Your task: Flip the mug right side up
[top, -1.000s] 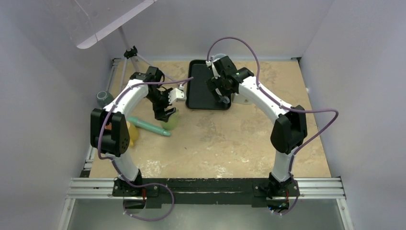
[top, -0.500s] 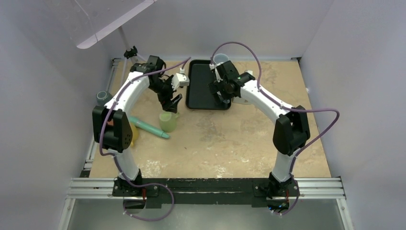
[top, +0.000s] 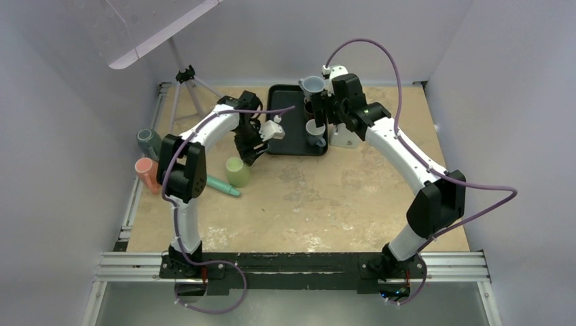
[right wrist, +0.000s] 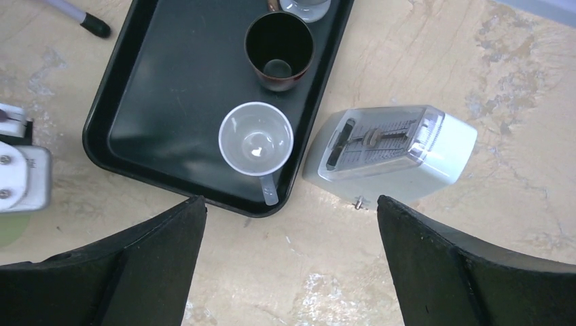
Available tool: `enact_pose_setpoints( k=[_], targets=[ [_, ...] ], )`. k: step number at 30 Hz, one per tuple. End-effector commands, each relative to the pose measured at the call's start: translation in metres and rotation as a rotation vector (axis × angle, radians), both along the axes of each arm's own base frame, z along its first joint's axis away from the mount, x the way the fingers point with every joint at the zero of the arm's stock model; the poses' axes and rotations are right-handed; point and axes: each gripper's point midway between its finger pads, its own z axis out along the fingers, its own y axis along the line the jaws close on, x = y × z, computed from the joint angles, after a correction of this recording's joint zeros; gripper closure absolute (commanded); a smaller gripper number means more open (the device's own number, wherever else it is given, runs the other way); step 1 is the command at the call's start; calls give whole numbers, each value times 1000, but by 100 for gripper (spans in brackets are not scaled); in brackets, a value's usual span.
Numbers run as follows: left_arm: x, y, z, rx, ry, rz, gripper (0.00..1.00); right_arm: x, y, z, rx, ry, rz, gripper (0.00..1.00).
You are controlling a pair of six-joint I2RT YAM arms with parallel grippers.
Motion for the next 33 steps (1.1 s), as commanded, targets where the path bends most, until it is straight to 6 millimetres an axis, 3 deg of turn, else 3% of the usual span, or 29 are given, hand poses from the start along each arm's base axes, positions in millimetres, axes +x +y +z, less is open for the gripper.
enact_pose_setpoints(
  k=[1, 4, 5, 6, 8, 11, 13, 16, 19, 22, 26, 30, 33],
  targets=[
    [10, 16, -9, 140, -30, -51, 37, 5, 0, 7, 5, -34, -15, 2],
    [5, 21, -14, 167, 4, -64, 42, 4, 1, 6, 7, -29, -9, 2],
    [2, 21, -16, 166, 17, -66, 49, 4, 2, 6, 9, -30, -7, 2],
    [1, 20, -16, 164, 21, -66, 62, 4, 2, 8, 11, -32, -7, 2],
    [2, 17, -14, 138, 17, -46, 99, 3, 3, 10, 22, -36, 0, 2],
    [3, 3, 0, 55, 16, 9, 100, -1, 8, 23, 59, -62, 28, 2],
    [2, -8, 19, -24, 23, 49, 100, -6, 13, 35, 91, -82, 61, 2],
    [4, -22, 59, -175, 25, 135, 100, -17, 23, 56, 156, -120, 131, 2],
    [12, -35, 109, -347, -9, 220, 100, -35, 49, 81, 295, -170, 271, 2],
    [25, -48, 172, -576, -48, 325, 100, -56, 74, 107, 476, -235, 384, 3],
    [33, -59, 268, -935, -50, 431, 100, -103, 117, 145, 742, -321, 629, 2],
    [22, -73, 321, -1105, -37, 390, 100, -122, 138, 160, 894, -343, 726, 3],
    [17, -80, 341, -1170, 4, 391, 100, -125, 153, 160, 972, -313, 773, 6]
  ],
)
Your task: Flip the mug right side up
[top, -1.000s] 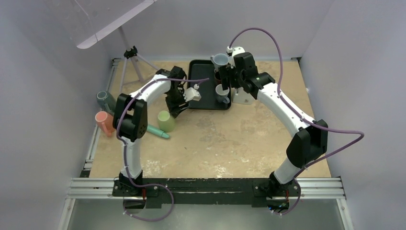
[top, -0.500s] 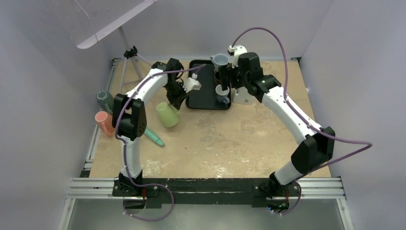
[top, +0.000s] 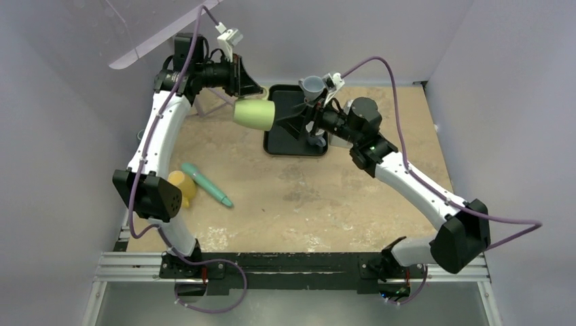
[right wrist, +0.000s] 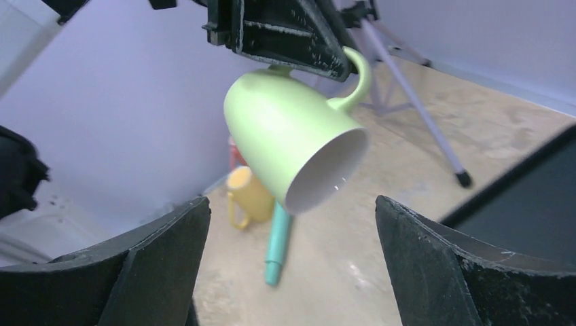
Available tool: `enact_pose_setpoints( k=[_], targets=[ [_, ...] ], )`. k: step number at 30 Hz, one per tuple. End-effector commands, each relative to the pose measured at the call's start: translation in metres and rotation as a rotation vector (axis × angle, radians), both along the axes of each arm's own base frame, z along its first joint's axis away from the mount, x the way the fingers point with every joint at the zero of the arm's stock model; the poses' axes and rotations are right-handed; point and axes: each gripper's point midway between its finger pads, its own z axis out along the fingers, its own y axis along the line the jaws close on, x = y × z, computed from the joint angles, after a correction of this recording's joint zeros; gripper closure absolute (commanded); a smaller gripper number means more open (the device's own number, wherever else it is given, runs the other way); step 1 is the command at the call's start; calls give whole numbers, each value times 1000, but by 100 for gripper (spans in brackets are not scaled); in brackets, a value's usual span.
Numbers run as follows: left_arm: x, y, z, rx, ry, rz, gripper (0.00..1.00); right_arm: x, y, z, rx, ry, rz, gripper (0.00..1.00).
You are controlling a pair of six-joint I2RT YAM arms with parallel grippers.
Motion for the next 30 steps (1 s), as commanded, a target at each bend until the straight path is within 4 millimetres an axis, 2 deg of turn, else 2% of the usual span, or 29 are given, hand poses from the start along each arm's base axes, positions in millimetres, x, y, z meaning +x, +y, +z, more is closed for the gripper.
enact_pose_setpoints(
  k=[1, 6, 9, 10, 11, 14, 15, 16, 17, 19, 20, 22, 24, 30],
  targets=[
    [-29, -30, 80, -248, -10, -113, 100, -20, 25, 41, 208, -50, 182, 7],
    [-26, -36, 85, -272, 4, -116, 100, -29, 40, 48, 262, -55, 287, 14],
    [-30, -45, 83, -268, 2, -134, 100, -28, 49, 55, 270, -72, 316, 23],
    [-31, -46, 83, -271, 6, -136, 100, -28, 52, 57, 275, -78, 328, 33],
    [-31, -47, 85, -280, 5, -140, 100, -28, 55, 59, 279, -87, 339, 47],
    [-23, -44, 80, -264, 2, -108, 100, -15, 61, 60, 263, -85, 317, 95],
    [-19, -40, 76, -238, -10, -82, 100, -2, 61, 51, 222, -52, 256, 100],
    [-14, -35, 70, -207, -18, -48, 99, 12, 59, 46, 172, -54, 186, 100],
    [-9, -29, 64, -178, -25, -15, 83, 25, 56, 41, 109, -62, 119, 100],
    [0, -16, 52, -127, -34, 41, 44, 58, 44, 21, -77, -105, -40, 100],
    [4, -10, 44, -101, -32, 69, 32, 71, 37, 11, -161, -110, -97, 100],
    [14, 5, 31, -31, -43, 133, 14, 90, 25, -11, -329, -131, -173, 100],
    [22, 18, 24, 33, -72, 192, 8, 105, 13, -24, -477, -180, -220, 100],
    [37, 37, 17, 151, -143, 256, 5, 132, -4, -74, -915, -328, -219, 100]
  ],
)
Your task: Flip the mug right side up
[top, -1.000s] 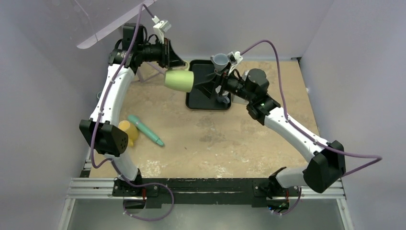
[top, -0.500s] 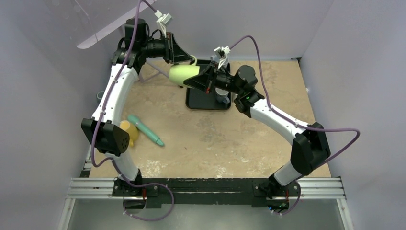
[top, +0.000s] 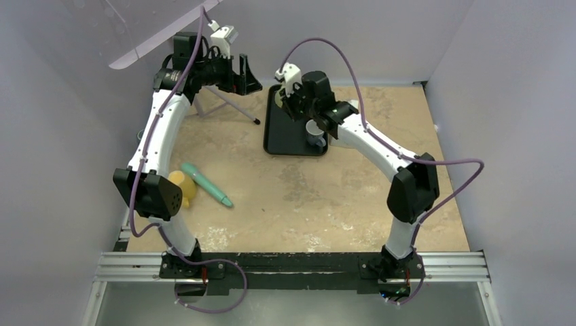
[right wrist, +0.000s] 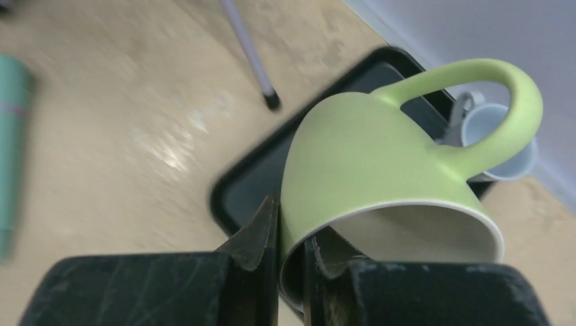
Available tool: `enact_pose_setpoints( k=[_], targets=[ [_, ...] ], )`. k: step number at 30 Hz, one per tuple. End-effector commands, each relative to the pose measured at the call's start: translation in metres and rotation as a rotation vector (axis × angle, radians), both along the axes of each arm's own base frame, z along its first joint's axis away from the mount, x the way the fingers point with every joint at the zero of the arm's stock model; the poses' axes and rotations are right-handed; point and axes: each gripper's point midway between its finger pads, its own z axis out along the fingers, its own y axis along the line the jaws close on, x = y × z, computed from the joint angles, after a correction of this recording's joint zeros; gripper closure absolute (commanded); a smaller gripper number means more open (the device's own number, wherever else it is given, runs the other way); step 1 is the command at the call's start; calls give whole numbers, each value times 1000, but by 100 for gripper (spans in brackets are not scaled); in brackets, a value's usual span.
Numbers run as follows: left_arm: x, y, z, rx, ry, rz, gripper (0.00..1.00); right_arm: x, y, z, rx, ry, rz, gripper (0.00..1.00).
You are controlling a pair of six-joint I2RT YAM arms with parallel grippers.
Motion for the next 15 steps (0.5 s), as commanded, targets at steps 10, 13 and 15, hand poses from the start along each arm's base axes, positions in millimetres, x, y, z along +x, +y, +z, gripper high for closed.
enact_pose_setpoints(
  k=[10, 13, 15],
  targets=[
    [18, 26, -37, 184, 14, 67, 5, 10, -12, -67, -832, -236, 347, 100],
    [17, 26, -47, 207, 24, 45, 5, 7, -14, -95, -890, -123, 395, 100],
    [16, 26, -53, 215, 39, 35, 5, 8, -15, -112, -932, -91, 401, 100]
  ],
)
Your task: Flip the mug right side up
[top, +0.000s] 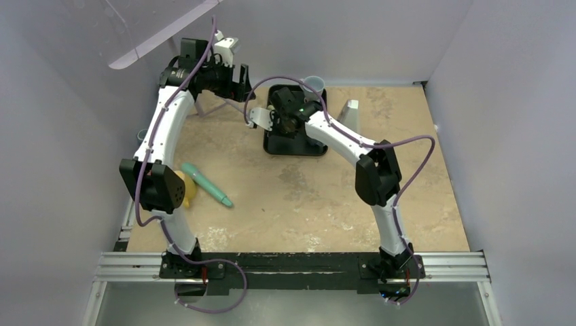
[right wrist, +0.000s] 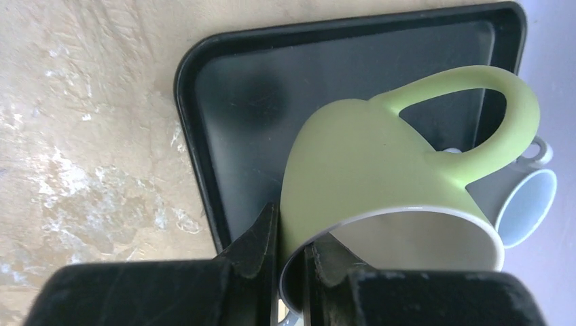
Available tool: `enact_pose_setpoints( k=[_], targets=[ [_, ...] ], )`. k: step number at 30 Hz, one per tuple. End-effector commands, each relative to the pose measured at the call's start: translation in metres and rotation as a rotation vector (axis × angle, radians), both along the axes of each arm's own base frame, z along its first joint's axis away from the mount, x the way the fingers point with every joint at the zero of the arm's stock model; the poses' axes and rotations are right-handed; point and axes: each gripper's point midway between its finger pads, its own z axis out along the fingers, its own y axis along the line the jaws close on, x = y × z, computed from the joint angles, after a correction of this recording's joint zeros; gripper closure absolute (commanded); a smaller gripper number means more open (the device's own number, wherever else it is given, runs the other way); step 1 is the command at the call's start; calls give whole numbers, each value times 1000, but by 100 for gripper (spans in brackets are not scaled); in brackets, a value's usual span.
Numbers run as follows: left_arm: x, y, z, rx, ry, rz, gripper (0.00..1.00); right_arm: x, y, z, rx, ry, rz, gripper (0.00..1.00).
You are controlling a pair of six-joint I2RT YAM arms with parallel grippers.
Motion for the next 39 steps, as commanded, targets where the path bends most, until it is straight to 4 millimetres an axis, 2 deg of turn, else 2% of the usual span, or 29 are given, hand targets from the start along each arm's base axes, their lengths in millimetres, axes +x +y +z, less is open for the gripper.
enact_pose_setpoints(
  k=[1, 4, 14, 18, 25, 28, 31, 34, 36, 39],
  targets=[
    [-1, 0, -3, 29, -5, -33, 5, 8, -4, 14, -93, -45, 41, 100],
    [2, 0, -10, 35, 10, -31, 6, 8, -1, -1, -119, -43, 57, 100],
    [8, 1, -27, 56, 41, -27, 6, 5, 14, -18, -87, -17, 126, 100],
    [6, 2, -29, 65, 46, -40, 5, 3, 14, -24, -83, -13, 136, 91],
    [6, 6, -33, 90, 49, -32, 5, 1, 16, -38, -99, 12, 157, 89],
    [7, 8, -32, 101, 42, -28, 5, 3, 17, -36, -103, 5, 148, 79],
    [10, 10, -31, 113, 32, -20, 4, 7, 19, -23, -82, -27, 130, 63],
    [14, 11, -33, 121, 30, -14, 4, 13, 24, 1, -26, -80, 99, 56],
    [18, 11, -36, 121, 31, -13, 4, 14, 27, 25, 28, -118, 77, 55],
    [25, 10, -40, 117, 39, -3, 3, 9, 32, 88, 178, -206, 62, 54]
  ],
)
